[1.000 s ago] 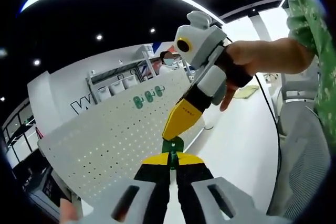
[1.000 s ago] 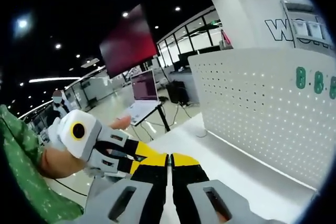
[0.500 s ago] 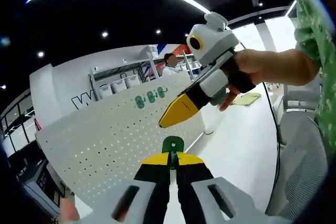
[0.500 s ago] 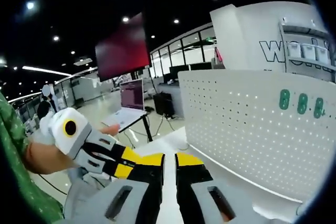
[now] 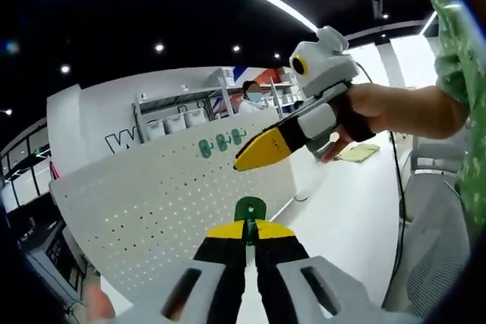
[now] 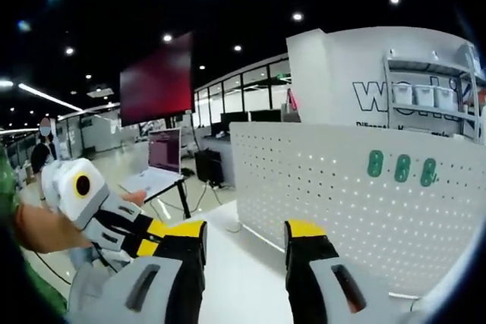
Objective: Insert the hook assembly into the mounting plate slot until the hook locks in place.
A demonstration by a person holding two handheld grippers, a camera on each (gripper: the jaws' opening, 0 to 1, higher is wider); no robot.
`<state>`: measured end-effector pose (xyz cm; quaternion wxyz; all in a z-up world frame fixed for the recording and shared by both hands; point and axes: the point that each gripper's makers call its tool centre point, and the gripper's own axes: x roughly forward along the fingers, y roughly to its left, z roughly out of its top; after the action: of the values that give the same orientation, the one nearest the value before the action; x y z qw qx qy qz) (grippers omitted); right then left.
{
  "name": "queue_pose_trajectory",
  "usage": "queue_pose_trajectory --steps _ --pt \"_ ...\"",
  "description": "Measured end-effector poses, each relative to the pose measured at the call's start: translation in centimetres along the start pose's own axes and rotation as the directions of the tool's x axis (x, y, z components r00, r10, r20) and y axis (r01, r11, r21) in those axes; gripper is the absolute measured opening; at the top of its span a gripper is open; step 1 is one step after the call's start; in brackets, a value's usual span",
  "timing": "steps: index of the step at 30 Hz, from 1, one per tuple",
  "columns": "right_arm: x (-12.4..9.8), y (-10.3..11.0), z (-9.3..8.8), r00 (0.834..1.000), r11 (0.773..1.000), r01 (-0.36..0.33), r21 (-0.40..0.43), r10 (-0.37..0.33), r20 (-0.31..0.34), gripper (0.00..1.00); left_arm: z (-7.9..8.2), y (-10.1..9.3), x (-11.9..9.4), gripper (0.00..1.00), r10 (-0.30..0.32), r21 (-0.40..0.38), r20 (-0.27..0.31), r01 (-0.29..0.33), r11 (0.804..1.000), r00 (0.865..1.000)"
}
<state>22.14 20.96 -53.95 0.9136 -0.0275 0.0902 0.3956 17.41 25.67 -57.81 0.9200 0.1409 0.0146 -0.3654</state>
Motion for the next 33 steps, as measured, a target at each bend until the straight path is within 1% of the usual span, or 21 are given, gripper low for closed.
queue_pose_trajectory --steps 3,6,13,16,19,21,24,26,28,30,33 --pt "-0.2 -0.5 -0.1 1.000 1.000 0.026 -0.004 -0.026 0.009 0.50 0.0 -0.1 0.1 0.02 -0.001 -0.012 0.000 0.001 1.000 1.000" --pt "-0.6 -1.4 -0.2 0.997 0.997 0.078 -0.014 -0.078 0.025 0.56 -0.1 0.0 0.1 0.02 0.000 -0.039 0.006 0.000 0.999 1.000" --pt "-1.0 -2.4 -0.3 0.991 0.992 0.128 0.009 -0.129 0.038 0.71 -0.2 0.0 0.3 0.02 0.005 -0.062 0.007 -0.005 0.998 1.000" --pt "-1.3 -3.2 -0.4 0.984 0.985 0.169 0.030 -0.170 0.052 0.81 -0.2 0.0 0.3 0.02 0.010 -0.079 0.012 -0.009 0.997 1.000" --pt "-1.7 -3.9 -0.5 0.977 0.979 0.203 0.033 -0.205 0.060 0.87 -0.2 0.1 0.3 0.02 0.016 -0.104 0.021 -0.013 0.994 1.000" --pt "-2.1 -4.5 0.1 0.966 0.972 0.234 0.027 -0.235 0.106 0.88 -0.2 0.2 0.3 0.02 0.020 -0.125 0.027 -0.017 0.992 0.999" --pt "-2.3 -4.7 0.0 0.963 0.969 0.245 0.022 -0.246 0.109 0.89 -0.2 0.3 0.4 0.03 0.024 -0.140 0.031 -0.020 0.990 0.999" --pt "-2.4 -4.7 0.0 0.961 0.968 0.251 0.024 -0.252 0.113 0.91 -0.2 0.2 0.4 0.03 0.025 -0.144 0.032 -0.020 0.989 0.999" --pt "-2.8 -5.1 0.5 0.949 0.961 0.276 0.025 -0.277 0.150 0.96 -0.1 0.3 0.4 0.03 0.031 -0.146 0.033 -0.025 0.989 0.999" --pt "-3.1 -5.3 0.5 0.944 0.956 0.293 0.019 -0.292 0.152 0.99 0.0 0.5 0.5 0.03 0.044 -0.158 0.038 -0.037 0.987 0.998" --pt "-3.1 -5.3 0.5 0.945 0.957 0.289 0.022 -0.288 0.157 1.00 0.2 0.9 0.6 0.03 0.061 -0.191 0.052 -0.050 0.980 0.997"
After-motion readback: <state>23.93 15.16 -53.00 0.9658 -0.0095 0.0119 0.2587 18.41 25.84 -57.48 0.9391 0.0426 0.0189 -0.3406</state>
